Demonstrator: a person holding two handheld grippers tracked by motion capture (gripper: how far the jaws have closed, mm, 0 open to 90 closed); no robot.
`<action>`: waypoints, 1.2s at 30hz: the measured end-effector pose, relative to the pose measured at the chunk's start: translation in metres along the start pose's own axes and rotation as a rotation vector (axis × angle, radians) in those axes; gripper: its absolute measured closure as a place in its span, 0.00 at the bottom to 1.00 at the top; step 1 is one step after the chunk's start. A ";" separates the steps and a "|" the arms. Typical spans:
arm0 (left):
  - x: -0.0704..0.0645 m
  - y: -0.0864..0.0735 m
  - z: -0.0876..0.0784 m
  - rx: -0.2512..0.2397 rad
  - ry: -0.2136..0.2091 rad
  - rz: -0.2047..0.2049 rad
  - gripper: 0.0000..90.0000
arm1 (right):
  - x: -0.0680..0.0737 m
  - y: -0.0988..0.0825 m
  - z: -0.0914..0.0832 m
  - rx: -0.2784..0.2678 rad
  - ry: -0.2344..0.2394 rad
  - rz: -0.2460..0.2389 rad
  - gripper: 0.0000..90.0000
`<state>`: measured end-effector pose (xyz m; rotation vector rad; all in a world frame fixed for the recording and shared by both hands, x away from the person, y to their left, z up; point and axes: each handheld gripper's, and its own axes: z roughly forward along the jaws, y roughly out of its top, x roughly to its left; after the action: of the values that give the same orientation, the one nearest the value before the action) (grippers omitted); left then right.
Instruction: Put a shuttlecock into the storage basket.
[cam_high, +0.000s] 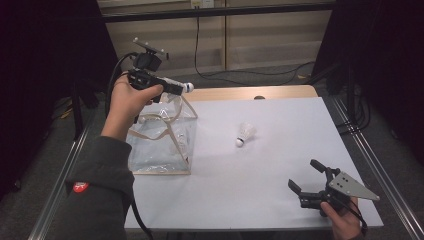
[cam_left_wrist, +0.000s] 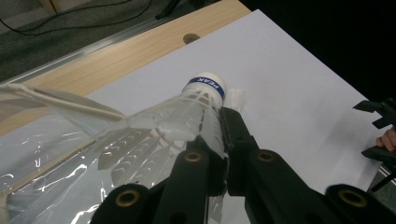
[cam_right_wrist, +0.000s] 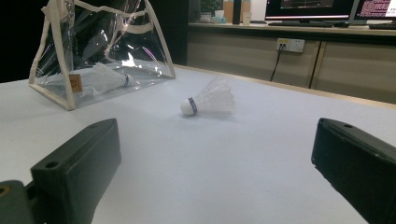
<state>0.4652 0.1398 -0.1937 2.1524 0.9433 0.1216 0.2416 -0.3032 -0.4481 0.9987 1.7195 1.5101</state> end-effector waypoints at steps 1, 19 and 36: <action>0.000 -0.001 0.000 -0.006 0.002 -0.009 0.99 | 0.000 0.000 0.000 0.000 0.000 0.001 0.01; 0.010 -0.005 -0.007 -0.007 0.030 -0.021 0.99 | 0.000 0.000 0.000 0.001 0.001 0.001 0.01; 0.022 -0.011 -0.009 -0.007 0.057 -0.045 0.99 | 0.000 0.000 0.000 0.003 -0.001 0.002 0.01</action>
<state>0.4718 0.1646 -0.1995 2.1297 1.0215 0.1641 0.2414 -0.3031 -0.4481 1.0024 1.7210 1.5088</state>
